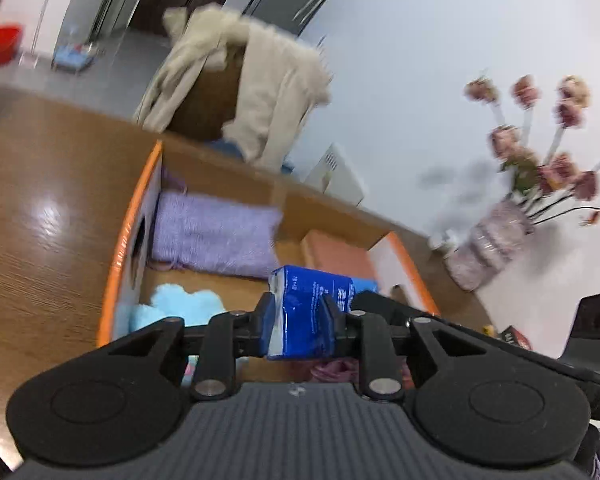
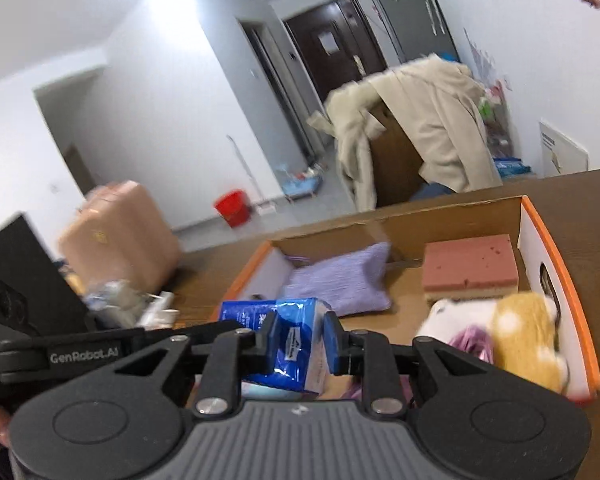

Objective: Organize soft objects
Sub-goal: 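Carry the tissue pack into the box and open the right gripper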

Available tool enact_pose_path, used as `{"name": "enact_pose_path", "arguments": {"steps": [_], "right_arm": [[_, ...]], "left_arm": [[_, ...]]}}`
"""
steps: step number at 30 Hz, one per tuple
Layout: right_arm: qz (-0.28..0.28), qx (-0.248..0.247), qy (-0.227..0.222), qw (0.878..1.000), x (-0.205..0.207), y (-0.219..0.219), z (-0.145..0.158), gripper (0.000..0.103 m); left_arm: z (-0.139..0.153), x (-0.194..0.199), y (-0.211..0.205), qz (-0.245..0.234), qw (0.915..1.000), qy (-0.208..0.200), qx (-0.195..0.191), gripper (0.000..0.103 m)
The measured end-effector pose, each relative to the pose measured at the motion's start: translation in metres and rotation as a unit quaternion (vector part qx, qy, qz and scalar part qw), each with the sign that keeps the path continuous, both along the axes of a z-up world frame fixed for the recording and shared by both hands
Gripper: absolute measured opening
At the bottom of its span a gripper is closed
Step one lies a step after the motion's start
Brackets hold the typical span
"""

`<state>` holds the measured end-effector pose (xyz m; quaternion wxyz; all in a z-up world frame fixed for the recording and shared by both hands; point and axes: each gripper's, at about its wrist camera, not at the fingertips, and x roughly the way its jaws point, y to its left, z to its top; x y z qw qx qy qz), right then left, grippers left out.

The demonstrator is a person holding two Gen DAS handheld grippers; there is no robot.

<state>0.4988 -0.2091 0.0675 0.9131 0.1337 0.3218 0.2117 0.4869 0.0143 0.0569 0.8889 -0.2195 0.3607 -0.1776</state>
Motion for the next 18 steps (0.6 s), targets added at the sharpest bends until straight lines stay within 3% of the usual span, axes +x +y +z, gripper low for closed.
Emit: {"name": "enact_pose_path", "arguments": {"steps": [4,8,11,13,15,18], "right_arm": [[-0.003,-0.033,0.053,0.998,0.03,0.007,-0.036,0.022],[0.013,-0.046,0.086,0.995,0.037,0.012,-0.058,0.023],[0.021,-0.025,0.117,0.993,0.041,0.005,-0.058,0.023],[0.011,-0.048,0.079,0.996,0.035,0.01,-0.057,0.023],[0.014,-0.102,0.041,0.994,0.028,0.023,-0.06,0.028],[0.009,-0.09,0.034,0.995,0.023,0.021,-0.048,0.033]], "left_arm": [[-0.03,0.019,-0.017,-0.004,0.9979,0.033,0.056,0.024],[-0.041,0.014,-0.021,-0.019,0.9938,0.026,0.106,0.024],[-0.04,0.013,-0.017,-0.026,0.9941,0.032,0.1,0.025],[-0.041,0.014,-0.018,-0.027,0.9938,0.023,0.105,0.026],[-0.04,0.011,-0.018,-0.021,0.994,0.018,0.106,0.026],[-0.025,-0.001,-0.017,-0.02,0.9943,0.006,0.104,0.038]]}}
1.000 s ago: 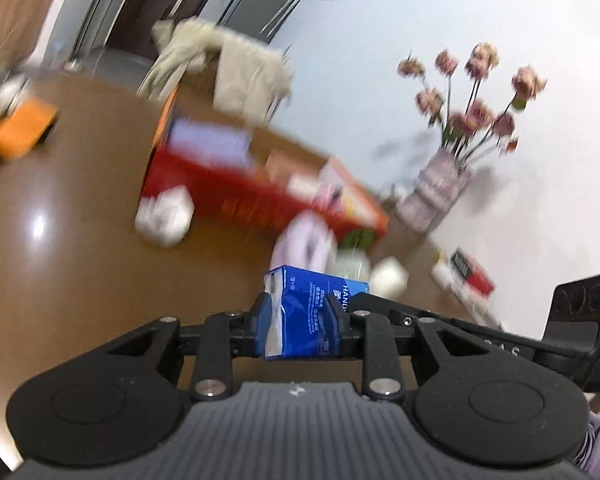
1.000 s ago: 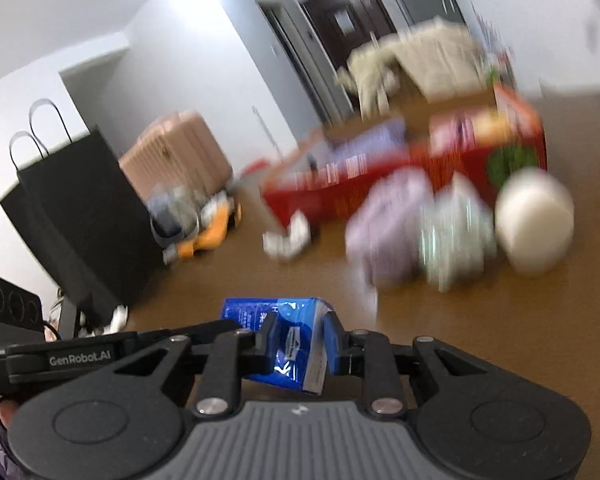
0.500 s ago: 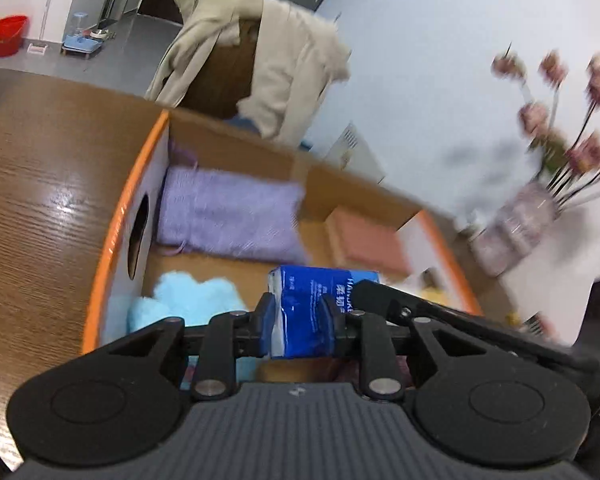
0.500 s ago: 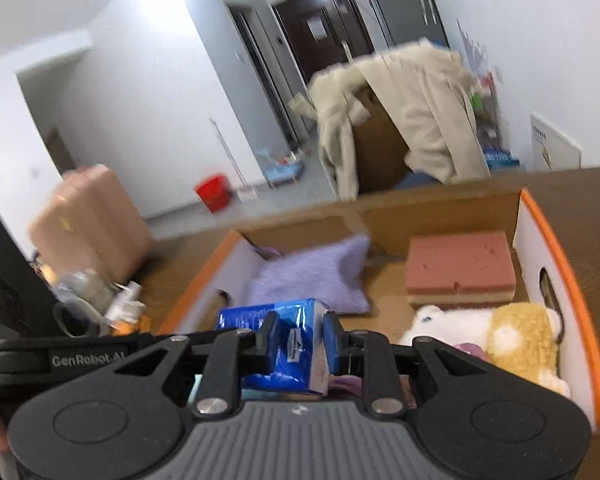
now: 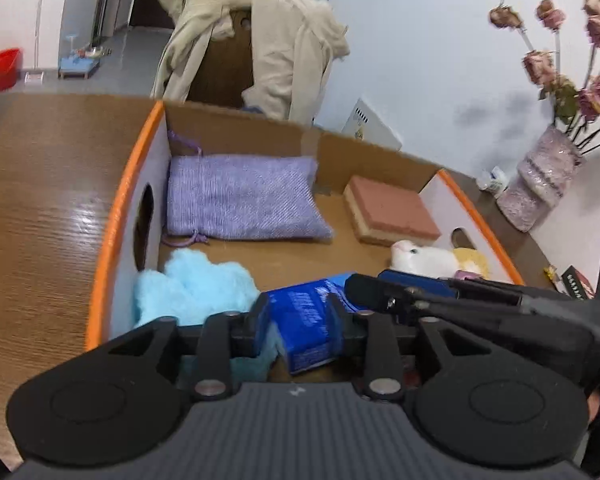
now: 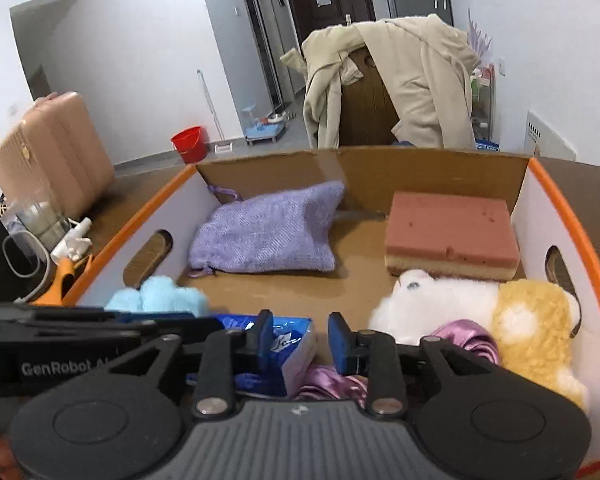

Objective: Organize soft objects
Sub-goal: 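Carry the tissue pack into the box and open the right gripper, then move the right gripper back toward the iridescent mesh pouf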

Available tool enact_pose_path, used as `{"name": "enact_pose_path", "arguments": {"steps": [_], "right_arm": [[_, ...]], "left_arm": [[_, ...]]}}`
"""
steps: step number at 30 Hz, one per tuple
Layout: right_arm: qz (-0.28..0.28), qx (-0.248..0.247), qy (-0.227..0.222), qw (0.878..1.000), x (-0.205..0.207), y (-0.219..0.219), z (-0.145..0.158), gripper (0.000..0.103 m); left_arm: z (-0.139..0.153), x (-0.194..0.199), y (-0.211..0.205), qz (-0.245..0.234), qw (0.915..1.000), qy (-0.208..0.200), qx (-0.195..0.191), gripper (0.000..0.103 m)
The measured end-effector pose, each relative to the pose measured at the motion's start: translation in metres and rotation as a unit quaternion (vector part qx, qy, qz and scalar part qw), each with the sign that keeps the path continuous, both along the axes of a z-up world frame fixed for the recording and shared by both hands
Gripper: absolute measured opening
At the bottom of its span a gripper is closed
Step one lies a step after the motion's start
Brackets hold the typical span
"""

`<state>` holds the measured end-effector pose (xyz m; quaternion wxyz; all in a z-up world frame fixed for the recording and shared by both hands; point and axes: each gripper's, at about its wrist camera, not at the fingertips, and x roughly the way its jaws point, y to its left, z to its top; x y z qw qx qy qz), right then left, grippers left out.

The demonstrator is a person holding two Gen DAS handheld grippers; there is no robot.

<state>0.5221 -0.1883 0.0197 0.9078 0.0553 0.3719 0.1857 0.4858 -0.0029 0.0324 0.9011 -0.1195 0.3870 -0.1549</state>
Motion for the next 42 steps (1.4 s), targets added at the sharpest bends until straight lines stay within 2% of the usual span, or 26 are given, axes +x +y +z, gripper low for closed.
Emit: {"name": "enact_pose_path", "arguments": {"steps": [2,5,9,15,20,22,30,35,40,42], "right_arm": [[-0.001,0.006,-0.016,1.0,-0.009,-0.006,0.017,0.042],[-0.003,-0.002,-0.046,0.999,-0.026,-0.015,0.046,0.044],[-0.006,-0.002,-0.075,0.997,-0.056,-0.033,0.078,0.054],[-0.009,-0.009,-0.115,0.993,-0.118,-0.065,0.112,0.063],[-0.024,-0.017,-0.147,0.989,-0.168,-0.087,0.127,0.068],[-0.026,-0.021,-0.157,0.987,-0.186,-0.091,0.129,0.071],[-0.014,-0.03,-0.193,0.981,-0.248,-0.088,0.123,0.076],[-0.009,-0.022,-0.206,0.978,-0.287,-0.089,0.113,0.082],[-0.011,-0.021,-0.209,0.978,-0.326,-0.092,0.093,0.088],[-0.009,-0.008,-0.201,0.979,-0.342,-0.094,0.082,0.089]], "left_arm": [[0.018,-0.015,0.002,-0.007,0.9996,-0.024,0.008,0.04],[0.046,-0.036,0.007,-0.003,0.9987,-0.049,0.012,0.041],[0.076,-0.071,0.013,0.004,0.9956,-0.09,0.026,0.054],[0.097,-0.132,0.023,0.007,0.9905,-0.127,0.051,0.063],[0.107,-0.175,0.031,0.022,0.9858,-0.155,0.061,0.065],[0.11,-0.192,0.033,0.033,0.9823,-0.171,0.068,0.072],[0.111,-0.269,0.029,0.063,0.9652,-0.24,0.083,0.08],[0.093,-0.314,0.033,0.074,0.9678,-0.233,0.06,0.086],[0.068,-0.359,0.033,0.097,0.9645,-0.236,0.068,0.098],[0.059,-0.372,0.034,0.09,0.9673,-0.229,0.06,0.1]]}}
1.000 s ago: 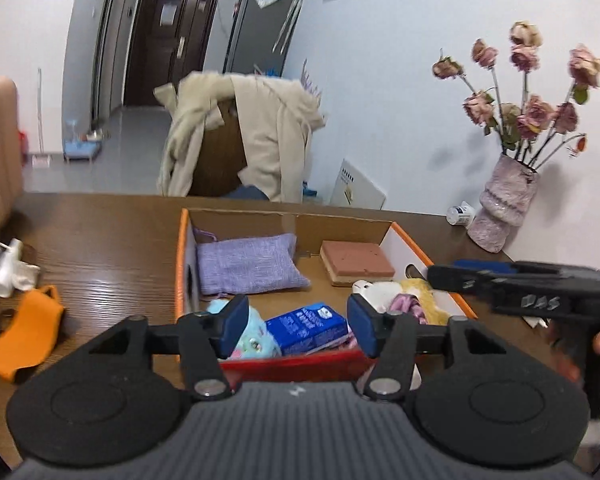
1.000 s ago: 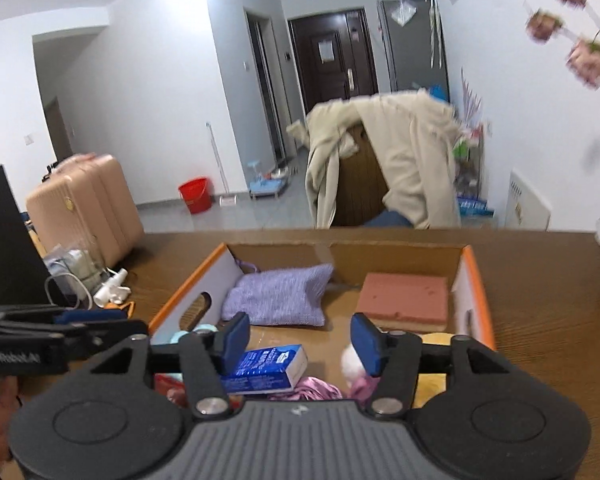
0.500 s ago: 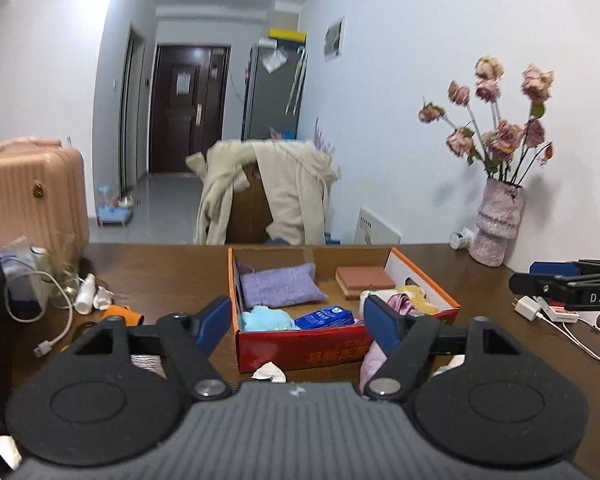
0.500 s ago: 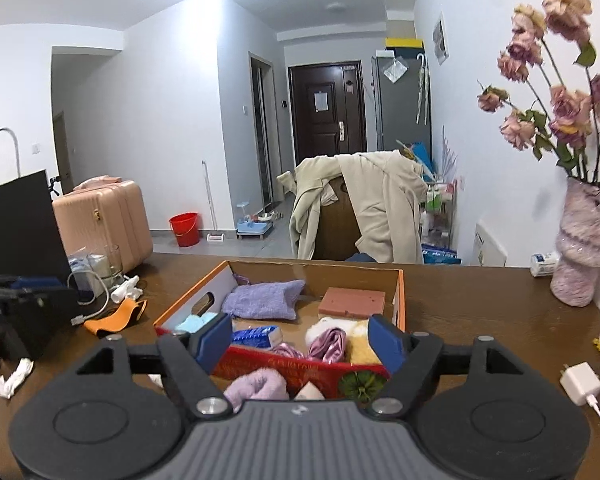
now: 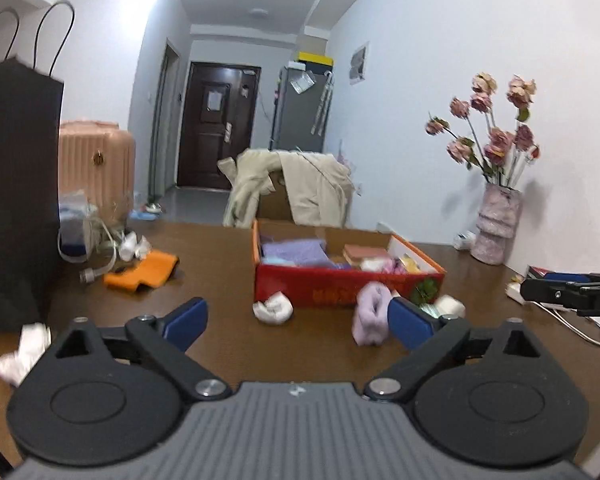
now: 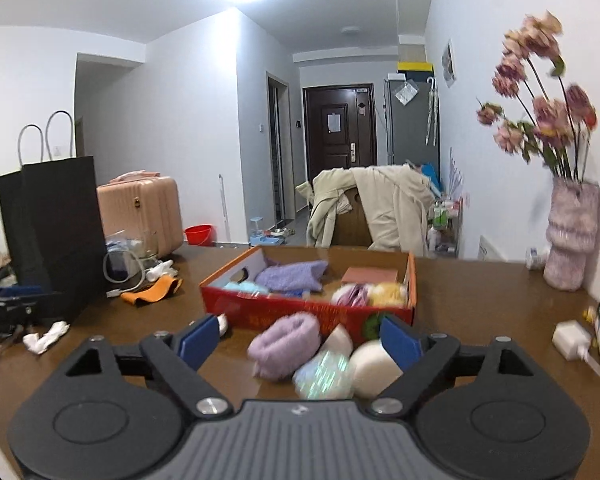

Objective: Organize soft objects
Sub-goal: 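Move the right gripper back toward the iridescent mesh pouf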

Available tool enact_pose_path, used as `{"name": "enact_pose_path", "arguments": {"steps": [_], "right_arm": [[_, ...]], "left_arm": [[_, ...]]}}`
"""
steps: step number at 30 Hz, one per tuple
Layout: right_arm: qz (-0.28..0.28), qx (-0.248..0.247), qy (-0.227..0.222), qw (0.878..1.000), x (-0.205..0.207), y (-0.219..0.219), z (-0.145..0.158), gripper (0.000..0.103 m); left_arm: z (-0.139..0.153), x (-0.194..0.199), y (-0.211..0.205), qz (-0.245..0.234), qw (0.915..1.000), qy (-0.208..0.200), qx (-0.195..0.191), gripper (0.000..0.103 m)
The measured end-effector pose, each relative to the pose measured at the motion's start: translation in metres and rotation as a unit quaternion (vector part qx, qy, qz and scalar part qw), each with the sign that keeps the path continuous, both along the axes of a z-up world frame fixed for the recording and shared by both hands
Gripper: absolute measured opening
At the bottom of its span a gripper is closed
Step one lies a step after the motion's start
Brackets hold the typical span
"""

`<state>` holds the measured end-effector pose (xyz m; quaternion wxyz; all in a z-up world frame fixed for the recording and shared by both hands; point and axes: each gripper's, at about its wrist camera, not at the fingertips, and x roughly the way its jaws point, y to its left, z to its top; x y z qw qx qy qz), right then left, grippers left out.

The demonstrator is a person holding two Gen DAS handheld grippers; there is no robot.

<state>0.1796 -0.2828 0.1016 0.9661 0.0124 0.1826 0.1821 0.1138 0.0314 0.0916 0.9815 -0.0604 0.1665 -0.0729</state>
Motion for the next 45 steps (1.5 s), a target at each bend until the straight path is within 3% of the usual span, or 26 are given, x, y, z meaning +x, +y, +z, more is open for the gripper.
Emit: {"name": "enact_pose_path", "arguments": {"steps": [7,11,19,29,33,38,43,45], "right_arm": [[0.006,0.029,0.045,0.999,-0.031,-0.014,-0.049,0.094],[-0.013,0.024,0.063,0.998,-0.031,-0.02,-0.063,0.094],[-0.039,0.039,0.079,0.995,-0.006,-0.036,-0.073,0.092],[-0.022,0.043,0.095,0.994,0.041,-0.032,-0.078,0.082],[-0.015,0.043,0.101,0.994,0.065,-0.02,-0.079,0.082],[-0.027,0.05,0.114,0.992,0.102,-0.001,-0.091,0.081],[-0.049,0.073,0.142,0.986,0.131,0.008,-0.108,0.062],[-0.054,0.081,0.141,0.985,0.135,0.009,-0.113,0.061]], "left_arm": [[-0.033,-0.003,-0.012,-0.016,0.9983,0.052,0.018,0.102],[-0.038,0.005,-0.017,-0.026,0.9978,0.06,0.015,0.102],[-0.046,0.031,-0.029,-0.026,0.9958,0.085,0.021,0.102],[-0.062,0.102,-0.031,0.025,0.9923,0.117,0.032,0.101],[-0.071,0.144,-0.028,0.036,0.9907,0.127,0.031,0.095],[-0.085,0.203,-0.031,0.028,0.9868,0.148,0.06,0.081],[-0.099,0.243,-0.03,0.036,0.9828,0.169,0.065,0.064],[-0.103,0.249,-0.029,0.032,0.9829,0.17,0.064,0.061]]}}
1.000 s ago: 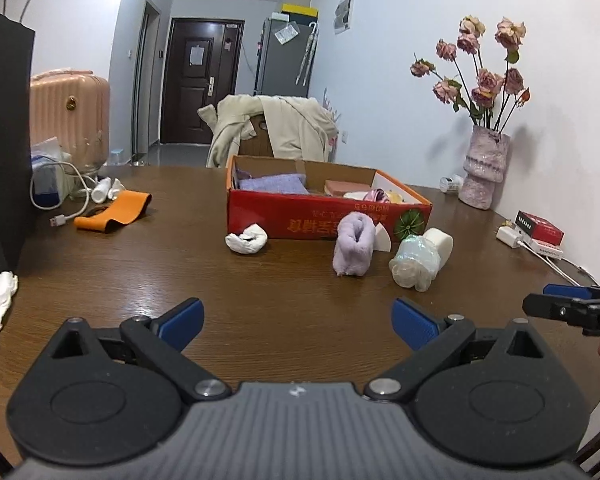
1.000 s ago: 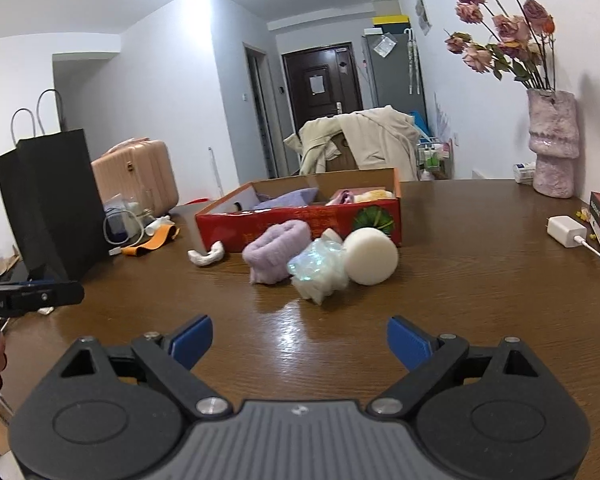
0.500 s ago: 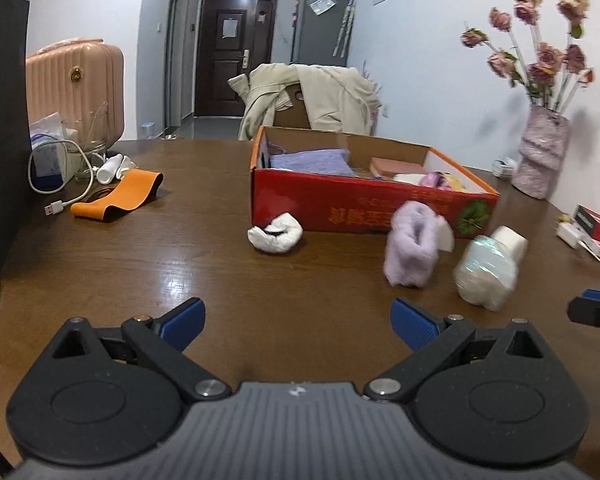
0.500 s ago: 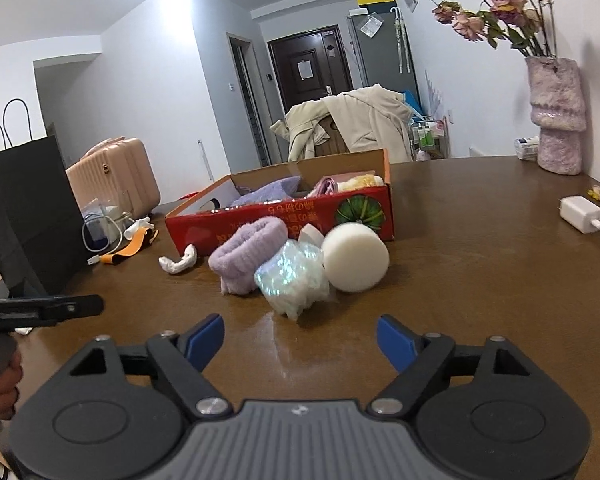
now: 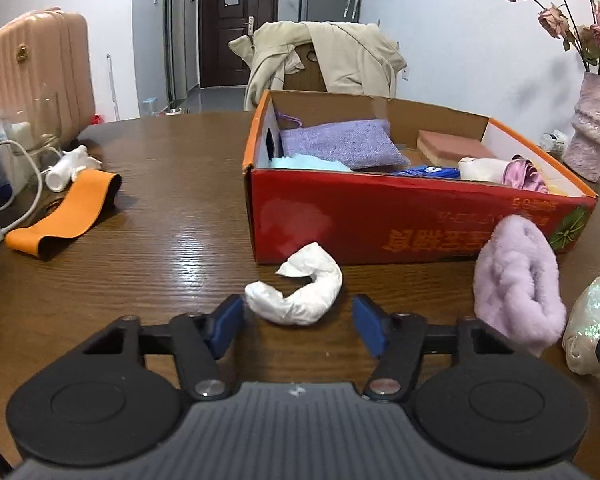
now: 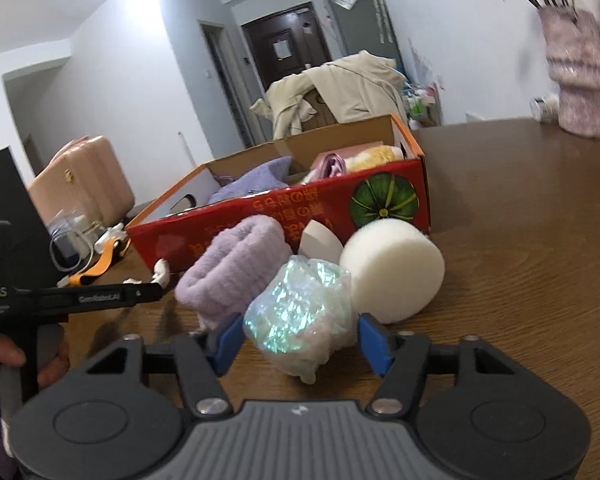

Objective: Organize soft objects
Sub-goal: 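Move the right gripper back toward the iridescent mesh pouf, then drop the mesh pouf into the box while the left gripper carries the white cloth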

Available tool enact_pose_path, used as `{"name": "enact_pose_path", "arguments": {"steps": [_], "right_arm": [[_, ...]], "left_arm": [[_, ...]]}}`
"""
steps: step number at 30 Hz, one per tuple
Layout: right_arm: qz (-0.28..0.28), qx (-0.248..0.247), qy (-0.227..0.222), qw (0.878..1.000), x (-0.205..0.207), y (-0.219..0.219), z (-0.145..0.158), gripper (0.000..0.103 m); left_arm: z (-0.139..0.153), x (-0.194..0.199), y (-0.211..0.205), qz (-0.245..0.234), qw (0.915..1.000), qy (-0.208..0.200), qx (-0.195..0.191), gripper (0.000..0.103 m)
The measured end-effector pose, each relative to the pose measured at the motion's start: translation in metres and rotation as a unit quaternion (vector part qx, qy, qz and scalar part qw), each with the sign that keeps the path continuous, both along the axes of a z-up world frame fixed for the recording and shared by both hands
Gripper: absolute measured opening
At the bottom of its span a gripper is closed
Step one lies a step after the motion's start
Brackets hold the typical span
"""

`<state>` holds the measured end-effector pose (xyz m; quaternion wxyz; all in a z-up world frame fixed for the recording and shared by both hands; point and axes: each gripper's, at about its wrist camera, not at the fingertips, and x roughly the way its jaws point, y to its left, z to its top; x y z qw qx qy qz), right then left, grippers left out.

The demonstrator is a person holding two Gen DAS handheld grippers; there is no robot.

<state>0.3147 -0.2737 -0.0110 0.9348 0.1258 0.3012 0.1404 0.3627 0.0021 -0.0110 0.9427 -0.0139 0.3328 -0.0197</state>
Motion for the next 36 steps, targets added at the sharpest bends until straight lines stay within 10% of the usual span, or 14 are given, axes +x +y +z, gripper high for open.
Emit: {"name": "enact_pose_path", "arguments": {"steps": [9,36], "right_arm": [[-0.013,0.019,-0.003,1.0,0.013,-0.004,-0.01,0.04],[0.074,-0.006,-0.077,0.994,-0.12,0.026,0.052,0.038]], "left_arm": [[0.001,0.004,-0.005,-0.03,0.999,-0.031,0.009,0.021],[0.073,-0.188,0.005,-0.035,0.991,-0.113,-0.062,0.02]]}}
